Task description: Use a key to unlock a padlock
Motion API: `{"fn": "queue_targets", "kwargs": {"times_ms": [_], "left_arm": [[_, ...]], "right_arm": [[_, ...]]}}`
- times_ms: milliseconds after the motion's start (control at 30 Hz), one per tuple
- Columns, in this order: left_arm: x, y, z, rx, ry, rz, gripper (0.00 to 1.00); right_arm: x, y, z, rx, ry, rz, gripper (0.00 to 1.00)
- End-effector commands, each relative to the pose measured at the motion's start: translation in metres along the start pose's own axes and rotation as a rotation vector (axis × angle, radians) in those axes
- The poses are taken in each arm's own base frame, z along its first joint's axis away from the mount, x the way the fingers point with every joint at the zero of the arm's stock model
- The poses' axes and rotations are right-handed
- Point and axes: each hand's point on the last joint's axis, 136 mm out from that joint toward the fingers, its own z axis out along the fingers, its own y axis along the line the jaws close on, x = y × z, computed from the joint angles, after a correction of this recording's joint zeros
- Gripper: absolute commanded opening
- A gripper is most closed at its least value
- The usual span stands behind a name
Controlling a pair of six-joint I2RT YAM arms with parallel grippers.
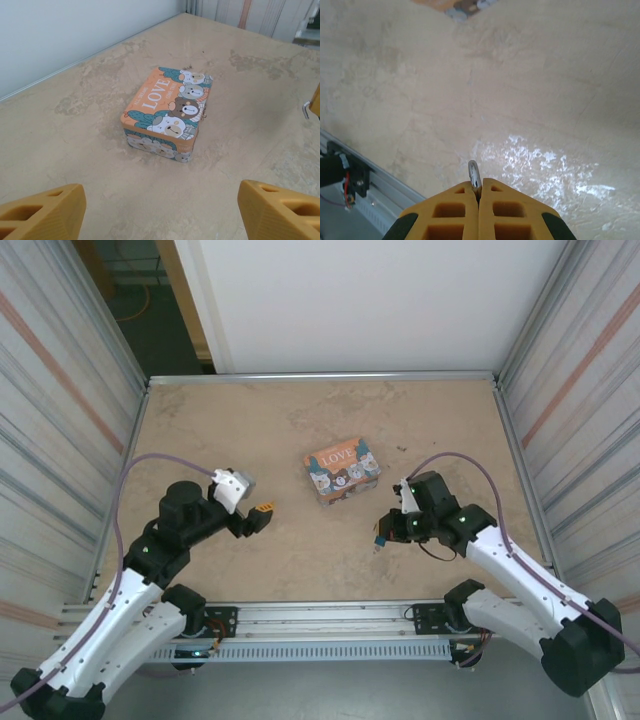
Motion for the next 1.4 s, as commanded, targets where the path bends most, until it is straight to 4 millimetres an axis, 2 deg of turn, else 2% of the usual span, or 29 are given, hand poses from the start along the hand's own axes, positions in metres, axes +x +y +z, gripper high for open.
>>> {"fn": "queue_targets", "kwargs": {"times_ms": [0,267,667,1367], "left_arm": [[-0.012,0.003,-0.001,0.006,-0.052,0.014,0.80],[-0.009,0.007,0.000,0.002,-0.043,-0.015,0.81],[-0.008,0.010,-0.001,-0.010,-0.044,-0.021,0.81],[-0.003,0.010,0.003,-0.002,-0.014,-0.032,0.81]], "right_arm": [[0.008,0.008,-0.001,-0.018,0.054,-0.039,0.00],[0.025,-0.001,0.019,-0.005,0.150,-0.035,0.00],[0.040,-0.009,0.044,0.008,0.238,-0.028,0.00],[0.050,-0.033,0.080,0.069,0.309,0.007,0.00]]}}
